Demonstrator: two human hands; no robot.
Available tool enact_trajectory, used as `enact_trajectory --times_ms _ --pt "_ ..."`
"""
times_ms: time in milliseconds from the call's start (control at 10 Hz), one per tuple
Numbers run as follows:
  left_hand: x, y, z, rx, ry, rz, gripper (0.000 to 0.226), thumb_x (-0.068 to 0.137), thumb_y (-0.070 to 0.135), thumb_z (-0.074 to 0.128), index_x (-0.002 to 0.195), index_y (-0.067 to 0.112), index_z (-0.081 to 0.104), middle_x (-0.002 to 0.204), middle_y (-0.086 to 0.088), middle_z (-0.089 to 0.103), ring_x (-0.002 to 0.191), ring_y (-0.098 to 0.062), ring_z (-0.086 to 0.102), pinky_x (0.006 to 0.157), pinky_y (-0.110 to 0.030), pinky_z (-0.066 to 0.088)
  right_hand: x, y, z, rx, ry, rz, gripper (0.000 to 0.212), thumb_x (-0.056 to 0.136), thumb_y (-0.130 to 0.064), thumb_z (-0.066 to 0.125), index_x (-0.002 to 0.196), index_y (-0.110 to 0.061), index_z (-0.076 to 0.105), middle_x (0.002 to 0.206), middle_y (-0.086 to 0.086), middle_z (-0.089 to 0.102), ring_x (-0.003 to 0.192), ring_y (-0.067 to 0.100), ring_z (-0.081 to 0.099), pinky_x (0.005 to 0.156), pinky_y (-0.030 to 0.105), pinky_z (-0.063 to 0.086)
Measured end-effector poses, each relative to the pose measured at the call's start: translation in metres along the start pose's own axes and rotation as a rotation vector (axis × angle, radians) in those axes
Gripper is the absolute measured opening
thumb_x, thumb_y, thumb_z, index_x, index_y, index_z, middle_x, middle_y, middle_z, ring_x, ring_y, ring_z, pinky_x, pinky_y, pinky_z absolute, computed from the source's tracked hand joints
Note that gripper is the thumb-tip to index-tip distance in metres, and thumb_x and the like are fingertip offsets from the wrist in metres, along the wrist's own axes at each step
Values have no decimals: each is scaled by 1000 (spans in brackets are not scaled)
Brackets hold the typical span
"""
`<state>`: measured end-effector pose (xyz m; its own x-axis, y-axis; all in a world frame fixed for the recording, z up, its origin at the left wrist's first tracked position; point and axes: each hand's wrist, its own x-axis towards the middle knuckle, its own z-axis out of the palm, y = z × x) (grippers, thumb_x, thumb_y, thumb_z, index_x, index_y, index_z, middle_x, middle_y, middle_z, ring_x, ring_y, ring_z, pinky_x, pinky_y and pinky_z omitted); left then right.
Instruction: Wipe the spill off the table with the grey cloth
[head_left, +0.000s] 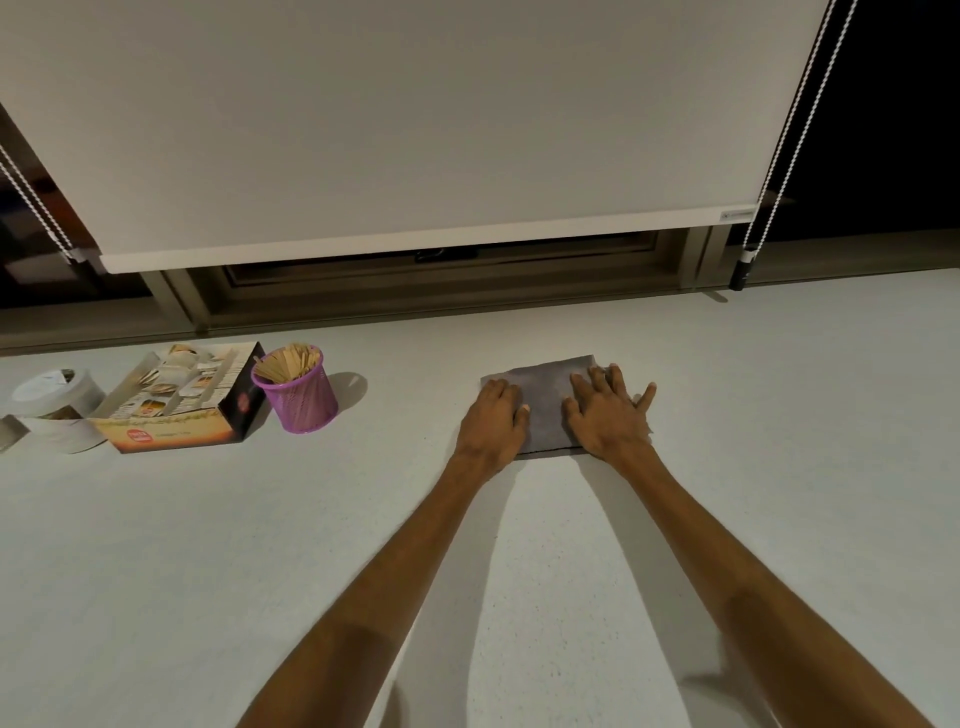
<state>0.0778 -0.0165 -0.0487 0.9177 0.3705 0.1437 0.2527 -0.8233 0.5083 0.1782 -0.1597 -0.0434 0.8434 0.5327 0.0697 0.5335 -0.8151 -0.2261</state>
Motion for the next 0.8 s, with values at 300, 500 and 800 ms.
enact_trajectory --times_ms 300,500,800 --pt "-28 2 -5 -10 164 -61 43 100 32 41 132 5 49 136 -17 56 119 -31 56 102 -43 49 -14 -21 -7 62 183 -29 18 88 -20 59 91 -13 75 109 12 70 127 28 51 123 39 10" --pt "-40 4 -10 81 292 -122 41 99 36 41 129 11 52 134 -12 57 121 -28 52 104 -39 41 -25 -36 -14 237 197 101 27 92 -21 62 113 -5 67 128 19 60 134 35 41 112 45 36" --pt "-83 -20 -51 95 492 -143 58 97 48 29 149 22 28 163 -3 14 149 -24 19 121 -44 18 -64 -74 -44 614 365 116 41 97 -29 58 126 0 57 122 23 62 110 36 61 95 40 48"
